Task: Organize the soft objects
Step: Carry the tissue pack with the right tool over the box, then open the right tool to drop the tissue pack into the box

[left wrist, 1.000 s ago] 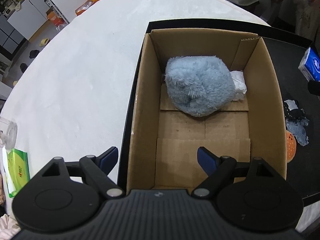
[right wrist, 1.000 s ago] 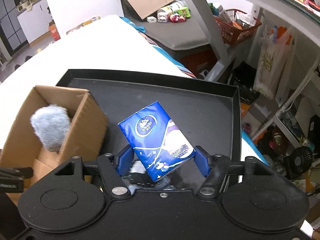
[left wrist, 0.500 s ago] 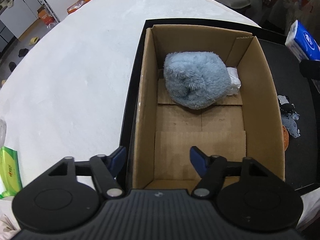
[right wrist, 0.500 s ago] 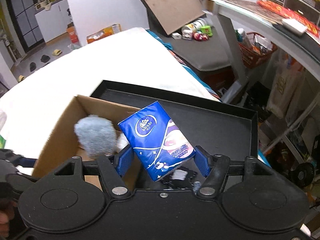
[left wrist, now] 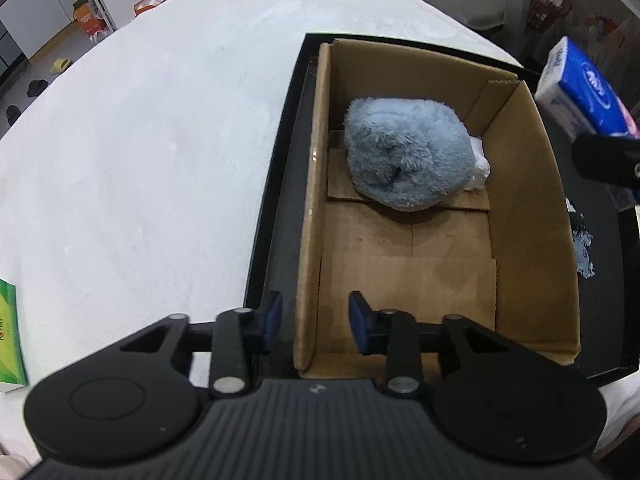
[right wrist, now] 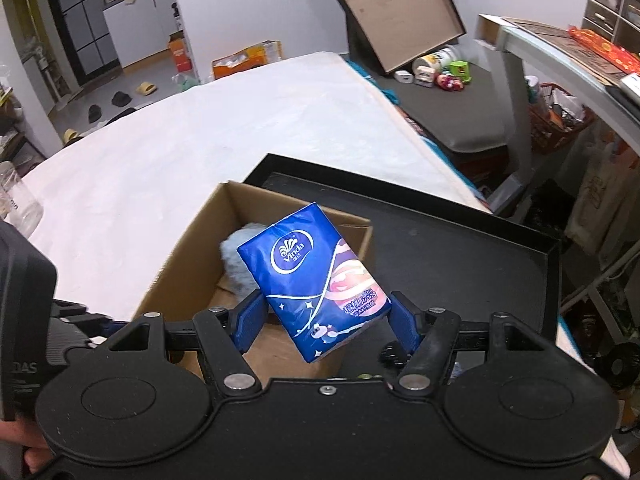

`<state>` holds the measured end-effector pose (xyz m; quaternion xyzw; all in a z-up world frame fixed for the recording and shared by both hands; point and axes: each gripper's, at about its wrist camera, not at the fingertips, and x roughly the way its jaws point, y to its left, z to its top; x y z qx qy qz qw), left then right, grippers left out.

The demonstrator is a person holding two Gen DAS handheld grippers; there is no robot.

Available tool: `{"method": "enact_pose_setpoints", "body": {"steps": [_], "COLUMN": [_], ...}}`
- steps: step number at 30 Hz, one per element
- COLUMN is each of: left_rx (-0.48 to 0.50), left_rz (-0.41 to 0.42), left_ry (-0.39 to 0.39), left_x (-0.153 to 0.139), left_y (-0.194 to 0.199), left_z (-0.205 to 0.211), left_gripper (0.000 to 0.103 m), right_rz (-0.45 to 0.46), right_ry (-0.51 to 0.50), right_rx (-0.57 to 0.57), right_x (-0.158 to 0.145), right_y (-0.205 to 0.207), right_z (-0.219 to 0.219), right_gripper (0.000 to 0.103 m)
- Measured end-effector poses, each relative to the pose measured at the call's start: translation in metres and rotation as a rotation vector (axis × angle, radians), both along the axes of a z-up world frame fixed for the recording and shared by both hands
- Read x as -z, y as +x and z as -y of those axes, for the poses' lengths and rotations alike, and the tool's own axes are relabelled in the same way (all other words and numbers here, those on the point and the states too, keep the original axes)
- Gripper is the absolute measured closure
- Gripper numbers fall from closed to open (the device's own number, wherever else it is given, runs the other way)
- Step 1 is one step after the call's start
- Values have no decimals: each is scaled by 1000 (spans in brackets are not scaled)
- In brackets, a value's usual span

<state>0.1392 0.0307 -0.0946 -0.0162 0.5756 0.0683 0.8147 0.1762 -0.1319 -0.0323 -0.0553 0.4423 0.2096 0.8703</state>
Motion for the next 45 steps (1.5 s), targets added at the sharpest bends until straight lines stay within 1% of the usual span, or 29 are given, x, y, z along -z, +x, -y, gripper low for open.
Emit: {"method": "enact_pose_setpoints", "body": {"steps": [2,3,5,7,13,22,29,36,45], "left_rx": [1,-2,-10,-13,-7,-5,-14,-22,-24], "left_rz": [11,14,17,19,32,27,10,4,-12], "left_ry": [-3,-7,-24,-45,-57,-74,-95,-109,-116], "left_x": [1,2,4,6,8,10,15,19,23], "left_y": [-2,-3,-5,-6,-8,-9,-4,-1,4], "left_z": [-3,-5,-9,-13,-16,-20,-24,-28,-30], "left_gripper": [81,83,89,92,93,93,92,92,91], "right_rz": [-9,-16,-28,-39,-67,-69,-126,-152,-148], "right_ry": [9,13,18,21,12,-41,-44,-33,-23], "right_rx": [-6,-9,-16,-28,-78,-197,-273,-303,-305], "right_x": [0,1,3,5,15,26,31,36,40], "right_y": [-1,-2,-2,-4,-9,-12,-1,3,4], "right_z": [-5,-7,-12,-17,-34,-58,-64,-74,-76], "right_gripper": [39,39,39,39,39,38,38,38,36]}}
